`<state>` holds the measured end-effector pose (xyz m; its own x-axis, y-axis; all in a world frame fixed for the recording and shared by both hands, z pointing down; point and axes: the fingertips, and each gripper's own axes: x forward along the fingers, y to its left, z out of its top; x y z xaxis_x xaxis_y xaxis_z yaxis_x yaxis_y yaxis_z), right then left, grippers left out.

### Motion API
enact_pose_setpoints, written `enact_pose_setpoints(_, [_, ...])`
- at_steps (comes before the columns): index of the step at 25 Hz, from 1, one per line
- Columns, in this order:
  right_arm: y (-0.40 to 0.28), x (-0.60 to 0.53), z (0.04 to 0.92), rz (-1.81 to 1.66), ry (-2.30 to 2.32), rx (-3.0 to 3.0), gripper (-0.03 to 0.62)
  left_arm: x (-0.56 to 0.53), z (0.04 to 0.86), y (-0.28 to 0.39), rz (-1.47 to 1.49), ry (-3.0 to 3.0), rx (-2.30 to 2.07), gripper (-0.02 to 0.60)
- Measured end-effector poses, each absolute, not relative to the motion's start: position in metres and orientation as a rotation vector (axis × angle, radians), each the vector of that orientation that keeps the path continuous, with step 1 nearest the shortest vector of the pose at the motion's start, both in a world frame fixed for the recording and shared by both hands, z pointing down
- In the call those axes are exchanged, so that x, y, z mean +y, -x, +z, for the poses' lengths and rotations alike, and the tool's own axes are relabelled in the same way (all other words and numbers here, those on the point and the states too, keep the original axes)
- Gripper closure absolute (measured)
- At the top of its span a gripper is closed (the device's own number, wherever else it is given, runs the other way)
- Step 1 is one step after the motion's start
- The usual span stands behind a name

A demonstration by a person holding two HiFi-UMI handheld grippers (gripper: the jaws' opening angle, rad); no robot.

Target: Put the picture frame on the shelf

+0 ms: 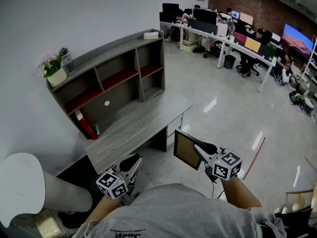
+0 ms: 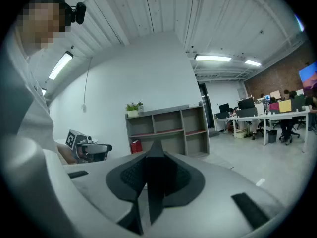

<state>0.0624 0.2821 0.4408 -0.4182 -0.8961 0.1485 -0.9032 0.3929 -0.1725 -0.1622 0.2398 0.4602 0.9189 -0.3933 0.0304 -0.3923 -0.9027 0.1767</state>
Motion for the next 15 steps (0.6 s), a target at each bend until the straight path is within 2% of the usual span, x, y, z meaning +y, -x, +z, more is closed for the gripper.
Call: enact_pose_setpoints(15, [-0.068, 0.293, 0.433, 0.397, -1.665, -2.663, 0.523, 0.257, 0.455, 0.158, -0.003, -2.909, -0.625, 0.512])
